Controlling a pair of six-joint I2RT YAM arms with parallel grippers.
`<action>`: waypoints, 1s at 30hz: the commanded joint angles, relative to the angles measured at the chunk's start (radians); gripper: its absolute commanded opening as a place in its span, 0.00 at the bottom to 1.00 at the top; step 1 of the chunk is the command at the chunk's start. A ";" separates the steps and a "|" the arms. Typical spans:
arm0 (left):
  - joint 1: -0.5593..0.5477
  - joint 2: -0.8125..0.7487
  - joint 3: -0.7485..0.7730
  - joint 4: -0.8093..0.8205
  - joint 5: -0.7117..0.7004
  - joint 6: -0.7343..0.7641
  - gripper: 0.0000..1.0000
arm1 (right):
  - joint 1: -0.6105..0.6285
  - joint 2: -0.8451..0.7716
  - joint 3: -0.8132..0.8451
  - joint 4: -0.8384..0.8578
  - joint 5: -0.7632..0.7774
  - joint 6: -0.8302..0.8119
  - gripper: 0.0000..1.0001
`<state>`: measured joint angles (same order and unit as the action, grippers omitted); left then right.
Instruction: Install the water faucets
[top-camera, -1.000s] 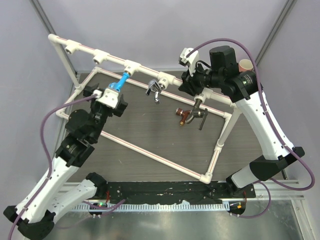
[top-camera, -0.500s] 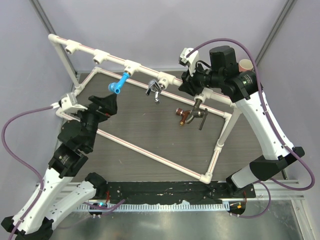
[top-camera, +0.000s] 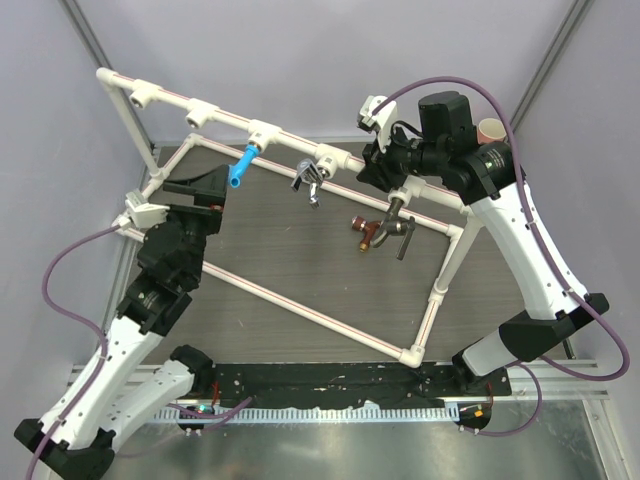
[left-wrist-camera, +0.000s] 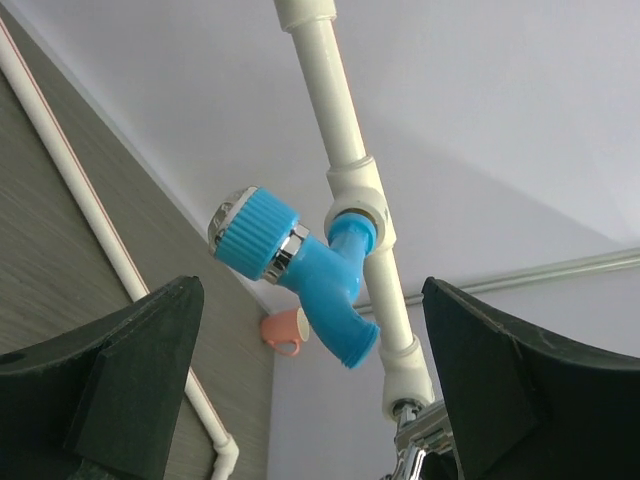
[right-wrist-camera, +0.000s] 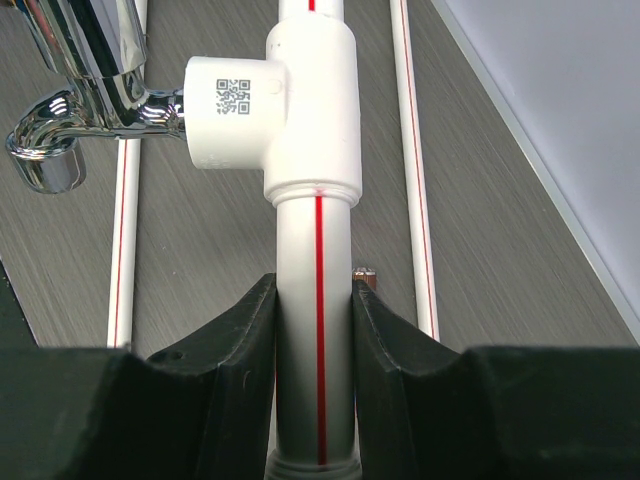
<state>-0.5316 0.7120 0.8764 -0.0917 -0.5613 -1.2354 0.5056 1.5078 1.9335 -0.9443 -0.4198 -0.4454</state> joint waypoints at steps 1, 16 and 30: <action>0.053 0.044 0.003 0.079 0.060 -0.160 0.95 | 0.008 0.032 -0.027 0.010 -0.024 0.025 0.01; 0.101 0.161 -0.011 0.224 0.135 -0.269 0.82 | 0.008 0.026 -0.031 0.010 -0.020 0.022 0.01; 0.125 0.135 0.001 0.237 0.135 -0.178 0.13 | 0.008 0.025 -0.033 0.010 -0.020 0.022 0.01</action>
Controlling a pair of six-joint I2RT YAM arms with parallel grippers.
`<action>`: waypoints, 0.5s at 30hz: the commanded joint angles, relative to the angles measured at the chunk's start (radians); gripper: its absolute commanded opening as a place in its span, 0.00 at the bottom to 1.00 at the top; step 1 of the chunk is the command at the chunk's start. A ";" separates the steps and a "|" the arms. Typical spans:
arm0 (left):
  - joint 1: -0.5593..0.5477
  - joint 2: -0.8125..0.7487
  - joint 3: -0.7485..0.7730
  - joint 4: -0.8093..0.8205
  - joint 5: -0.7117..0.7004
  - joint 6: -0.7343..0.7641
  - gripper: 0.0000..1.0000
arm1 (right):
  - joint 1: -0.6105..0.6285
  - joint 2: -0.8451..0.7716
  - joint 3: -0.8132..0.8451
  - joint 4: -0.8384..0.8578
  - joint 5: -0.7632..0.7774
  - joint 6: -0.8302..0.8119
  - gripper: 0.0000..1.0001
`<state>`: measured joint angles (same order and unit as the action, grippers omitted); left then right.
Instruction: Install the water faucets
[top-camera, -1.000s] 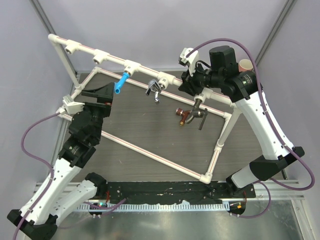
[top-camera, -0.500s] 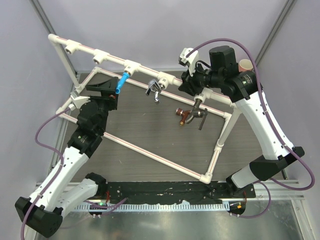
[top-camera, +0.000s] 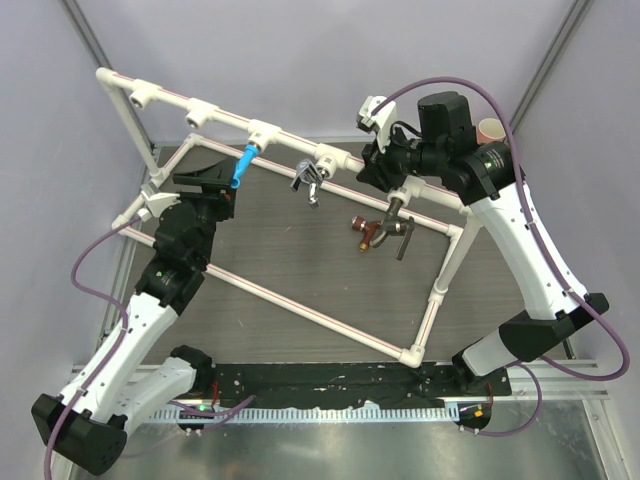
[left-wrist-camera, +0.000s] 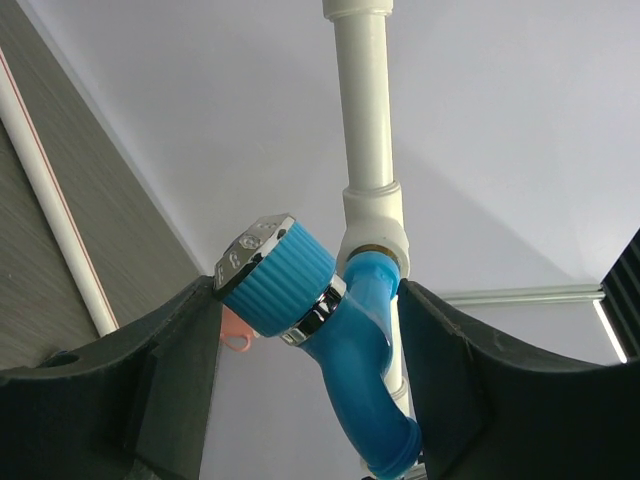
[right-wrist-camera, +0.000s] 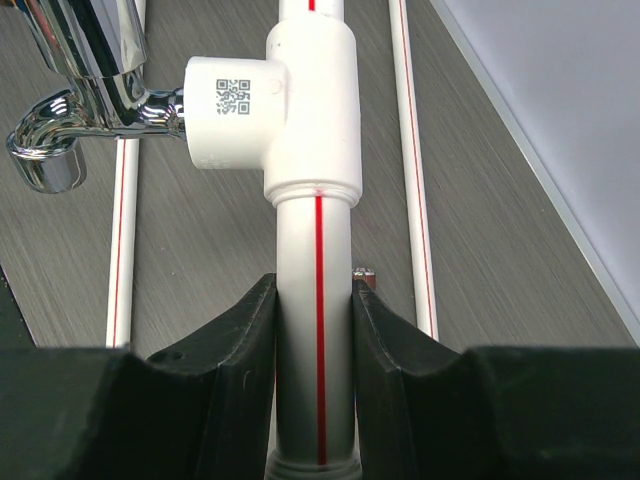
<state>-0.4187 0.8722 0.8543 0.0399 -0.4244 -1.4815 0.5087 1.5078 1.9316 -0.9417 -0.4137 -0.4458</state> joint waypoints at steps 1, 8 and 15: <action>0.012 -0.027 0.032 0.106 -0.004 0.107 0.09 | 0.005 0.025 -0.031 0.007 -0.027 0.024 0.01; 0.014 -0.018 0.071 0.126 0.016 0.327 0.00 | 0.005 0.023 -0.029 0.009 -0.028 0.024 0.01; 0.014 0.037 0.164 0.097 0.121 0.738 0.00 | 0.005 0.022 -0.028 0.007 -0.027 0.024 0.01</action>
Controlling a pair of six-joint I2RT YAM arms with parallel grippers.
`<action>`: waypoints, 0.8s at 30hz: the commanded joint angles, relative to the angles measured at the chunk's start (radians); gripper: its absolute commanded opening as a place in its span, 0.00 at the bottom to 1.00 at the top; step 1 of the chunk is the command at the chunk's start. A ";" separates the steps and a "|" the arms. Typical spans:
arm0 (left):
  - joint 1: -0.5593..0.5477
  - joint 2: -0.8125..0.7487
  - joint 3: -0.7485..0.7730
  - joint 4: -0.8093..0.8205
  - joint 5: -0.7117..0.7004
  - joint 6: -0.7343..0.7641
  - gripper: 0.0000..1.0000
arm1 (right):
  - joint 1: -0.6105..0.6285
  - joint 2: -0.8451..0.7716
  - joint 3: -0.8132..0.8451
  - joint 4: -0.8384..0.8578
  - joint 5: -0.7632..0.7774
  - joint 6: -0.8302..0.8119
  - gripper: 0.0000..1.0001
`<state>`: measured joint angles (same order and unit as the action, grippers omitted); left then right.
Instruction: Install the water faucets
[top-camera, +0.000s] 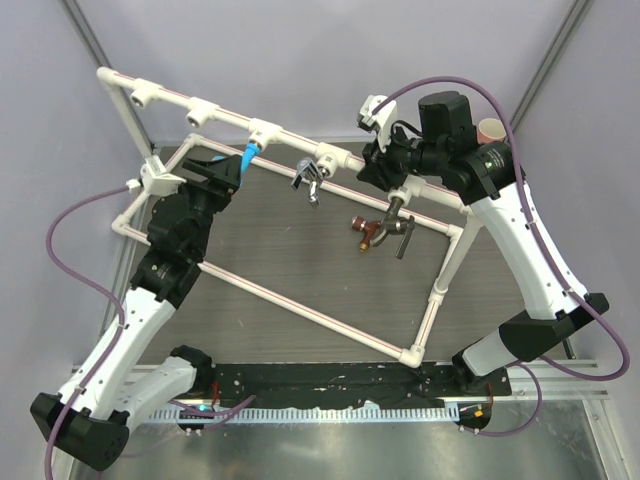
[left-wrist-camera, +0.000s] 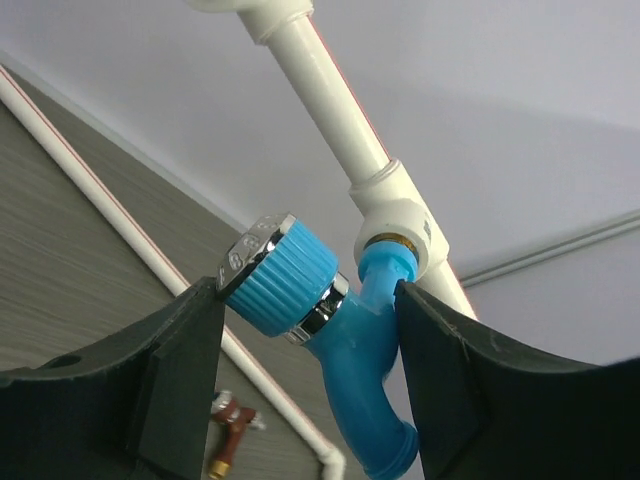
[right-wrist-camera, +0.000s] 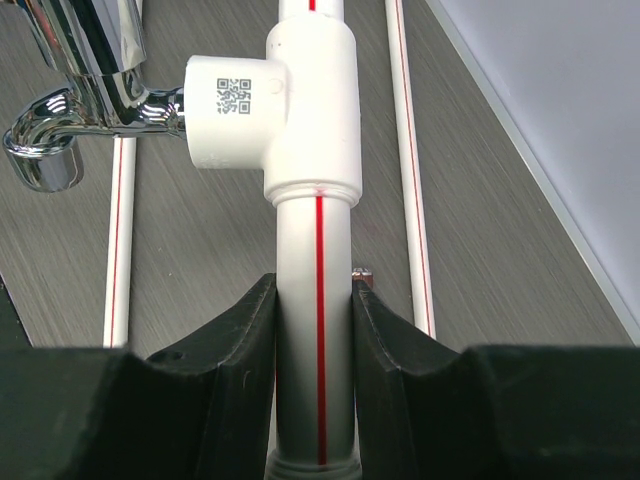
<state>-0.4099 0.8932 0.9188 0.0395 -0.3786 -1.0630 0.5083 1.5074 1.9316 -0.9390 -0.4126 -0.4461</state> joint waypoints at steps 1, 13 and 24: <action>0.005 0.021 0.104 0.097 0.096 0.371 0.00 | 0.006 0.022 -0.028 0.005 -0.028 0.024 0.01; 0.005 -0.031 0.080 0.062 0.173 0.743 0.12 | 0.007 0.031 -0.022 0.005 -0.031 0.029 0.01; 0.005 -0.096 -0.005 0.085 0.012 0.258 0.70 | 0.009 0.030 -0.023 0.006 -0.032 0.030 0.01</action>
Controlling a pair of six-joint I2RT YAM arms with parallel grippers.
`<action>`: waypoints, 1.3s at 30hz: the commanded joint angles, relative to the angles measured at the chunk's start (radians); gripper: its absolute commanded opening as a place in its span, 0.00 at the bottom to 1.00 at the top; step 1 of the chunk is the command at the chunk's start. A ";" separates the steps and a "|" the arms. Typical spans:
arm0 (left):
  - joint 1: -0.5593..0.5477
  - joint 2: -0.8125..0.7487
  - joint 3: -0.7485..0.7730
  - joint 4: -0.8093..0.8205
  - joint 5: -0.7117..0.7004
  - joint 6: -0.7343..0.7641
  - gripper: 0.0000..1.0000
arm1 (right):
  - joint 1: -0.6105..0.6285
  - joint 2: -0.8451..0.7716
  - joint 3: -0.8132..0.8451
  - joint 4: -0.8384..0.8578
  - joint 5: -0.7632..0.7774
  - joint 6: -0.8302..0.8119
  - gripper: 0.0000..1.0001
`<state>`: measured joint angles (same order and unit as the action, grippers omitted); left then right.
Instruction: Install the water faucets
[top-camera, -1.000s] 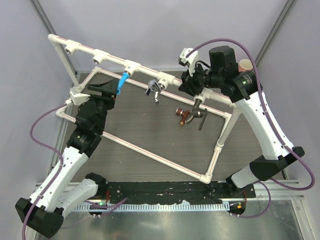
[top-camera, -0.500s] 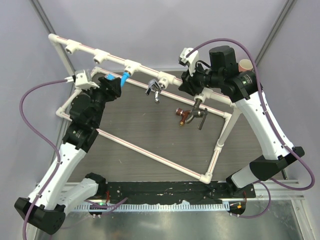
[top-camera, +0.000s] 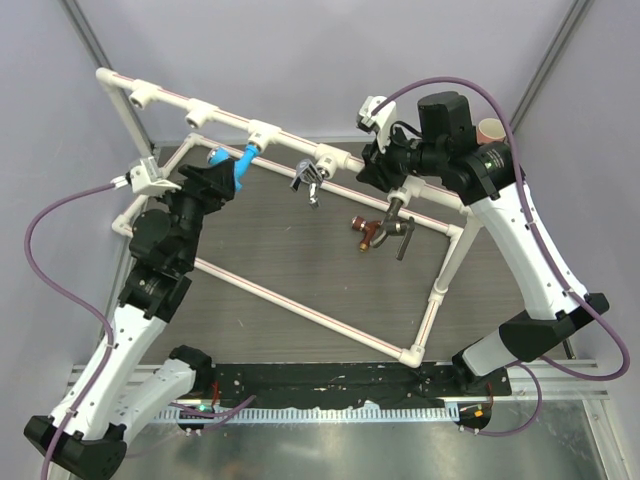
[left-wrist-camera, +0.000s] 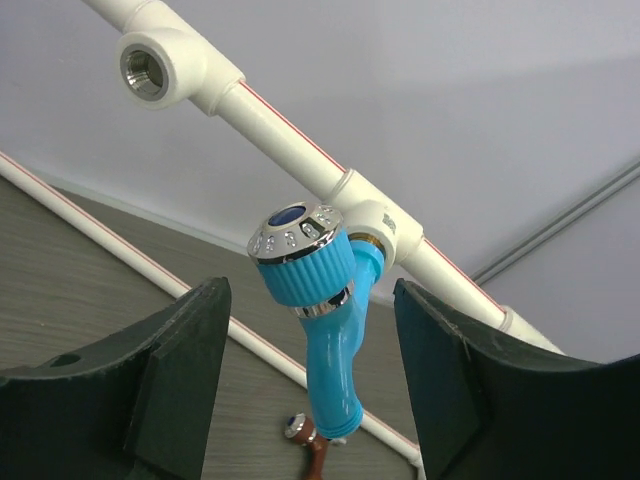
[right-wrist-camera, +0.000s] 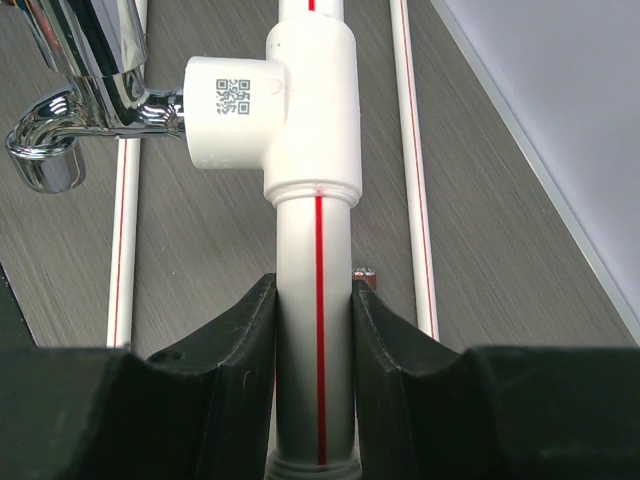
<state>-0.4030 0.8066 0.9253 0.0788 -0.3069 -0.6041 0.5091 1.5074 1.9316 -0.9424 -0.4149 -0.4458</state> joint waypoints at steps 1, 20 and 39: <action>-0.002 -0.006 -0.013 0.059 -0.043 -0.221 0.72 | 0.008 0.030 -0.022 0.008 -0.030 0.030 0.01; -0.002 0.109 0.121 0.015 0.081 0.034 0.15 | 0.011 0.017 -0.026 0.010 -0.025 0.030 0.01; -0.182 0.173 0.254 -0.361 0.252 1.085 0.00 | 0.014 0.025 -0.022 0.008 -0.024 0.032 0.01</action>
<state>-0.4587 0.9592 1.1404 -0.1745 -0.0654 0.1230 0.5095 1.5055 1.9308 -0.9398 -0.4049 -0.4458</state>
